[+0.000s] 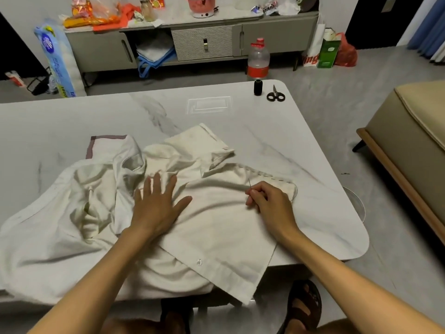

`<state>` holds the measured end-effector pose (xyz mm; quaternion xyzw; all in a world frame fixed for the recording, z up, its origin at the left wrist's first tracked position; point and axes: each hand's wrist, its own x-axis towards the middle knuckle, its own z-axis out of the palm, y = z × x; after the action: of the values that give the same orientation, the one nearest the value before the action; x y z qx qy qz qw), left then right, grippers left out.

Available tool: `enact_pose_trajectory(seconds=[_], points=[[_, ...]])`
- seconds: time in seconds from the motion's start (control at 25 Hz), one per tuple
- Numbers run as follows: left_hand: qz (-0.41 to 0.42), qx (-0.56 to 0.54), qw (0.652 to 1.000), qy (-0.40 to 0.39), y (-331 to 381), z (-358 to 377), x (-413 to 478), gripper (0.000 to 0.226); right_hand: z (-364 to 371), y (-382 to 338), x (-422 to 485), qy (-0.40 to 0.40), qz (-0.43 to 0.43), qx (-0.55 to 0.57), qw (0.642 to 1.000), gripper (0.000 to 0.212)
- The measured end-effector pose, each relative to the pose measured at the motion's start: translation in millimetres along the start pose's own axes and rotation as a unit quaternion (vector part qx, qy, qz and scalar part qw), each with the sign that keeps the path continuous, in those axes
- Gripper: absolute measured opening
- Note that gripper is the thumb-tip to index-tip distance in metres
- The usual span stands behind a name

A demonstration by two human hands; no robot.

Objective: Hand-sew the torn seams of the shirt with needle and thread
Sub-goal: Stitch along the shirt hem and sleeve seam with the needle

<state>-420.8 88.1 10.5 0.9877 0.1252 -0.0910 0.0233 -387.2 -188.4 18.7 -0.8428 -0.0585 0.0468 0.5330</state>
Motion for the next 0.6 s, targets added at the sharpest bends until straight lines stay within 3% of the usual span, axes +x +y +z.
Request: enact_pose_trajectory(seconds=[0.4,0.52,0.6], points=[[-0.116,0.054,0.988,-0.084,6,-23,-26,0.090,3,-2,3,-0.012,0.001,0.019,1.000,0.021],[-0.081,0.024,0.996,0.013,20,-40,-20,0.080,6,-6,5,-0.009,0.010,0.053,0.999,0.020],[0.064,-0.039,0.990,0.119,47,-48,-10,0.067,3,-11,7,0.012,0.034,0.145,0.989,0.019]])
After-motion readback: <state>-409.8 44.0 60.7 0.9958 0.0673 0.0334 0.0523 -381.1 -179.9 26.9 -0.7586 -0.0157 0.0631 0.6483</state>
